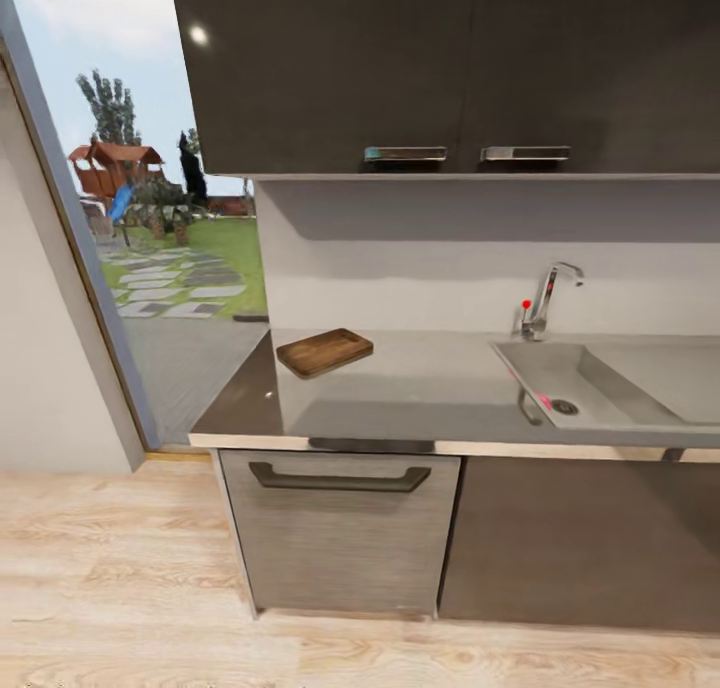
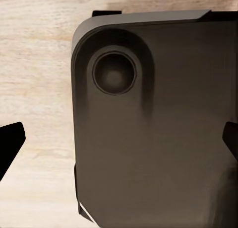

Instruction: In the kitchen, take the Vidalia onion out of the sink, dice it on the chopping board with the paring knife, put the diced onion into the bowl on the countertop, then place both the paring knife and the chopping board into the sink.

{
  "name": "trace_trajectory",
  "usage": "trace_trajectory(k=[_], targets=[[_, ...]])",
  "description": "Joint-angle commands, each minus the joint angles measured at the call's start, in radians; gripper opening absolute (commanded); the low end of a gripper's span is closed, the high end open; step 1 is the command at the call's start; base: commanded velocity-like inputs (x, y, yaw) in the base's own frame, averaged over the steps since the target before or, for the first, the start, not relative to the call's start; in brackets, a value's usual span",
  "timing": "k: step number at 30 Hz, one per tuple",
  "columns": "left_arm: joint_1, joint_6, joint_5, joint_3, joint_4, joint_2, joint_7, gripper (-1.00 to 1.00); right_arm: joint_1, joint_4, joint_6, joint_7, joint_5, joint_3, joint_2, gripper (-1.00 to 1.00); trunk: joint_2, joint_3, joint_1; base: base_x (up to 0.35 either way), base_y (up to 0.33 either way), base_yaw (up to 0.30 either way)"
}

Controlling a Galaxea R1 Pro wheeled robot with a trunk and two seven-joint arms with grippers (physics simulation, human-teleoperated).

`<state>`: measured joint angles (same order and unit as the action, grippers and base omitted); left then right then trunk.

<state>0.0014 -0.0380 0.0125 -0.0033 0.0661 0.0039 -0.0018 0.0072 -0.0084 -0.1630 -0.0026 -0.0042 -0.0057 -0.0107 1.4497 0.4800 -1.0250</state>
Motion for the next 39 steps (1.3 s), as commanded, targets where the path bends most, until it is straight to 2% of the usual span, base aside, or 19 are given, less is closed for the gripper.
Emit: trace_trajectory(k=[1, 7, 16, 39], targets=[[0.000, -0.002, 0.001, 0.000, 0.001, -0.001, 0.000, 1.00, 0.000, -0.001, -0.003, 0.000, 0.000, 0.000, 0.000, 1.00, 0.000, 0.001, 0.000, 0.000, 0.000, 0.241], [0.000, 0.000, 0.001, 0.000, 0.000, -0.004, 0.000, 1.00, 0.000, -0.001, -0.003, 0.000, 0.000, 0.000, 0.000, 1.00, 0.000, 0.001, 0.000, 0.000, 0.000, 0.275], [0.000, 0.000, 0.002, 0.003, 0.000, -0.004, 0.004, 1.00, 0.000, -0.001, -0.003, 0.001, 0.000, 0.000, 0.000, 1.00, -0.063, -0.028, 0.034, 0.000, 0.000, 0.273], [0.000, 0.001, 0.001, 0.002, 0.000, -0.005, 0.003, 1.00, 0.000, -0.011, -0.001, 0.001, 0.003, 0.002, 0.000, 1.00, -0.224, -0.100, 0.123, 0.000, 0.000, 0.013]])
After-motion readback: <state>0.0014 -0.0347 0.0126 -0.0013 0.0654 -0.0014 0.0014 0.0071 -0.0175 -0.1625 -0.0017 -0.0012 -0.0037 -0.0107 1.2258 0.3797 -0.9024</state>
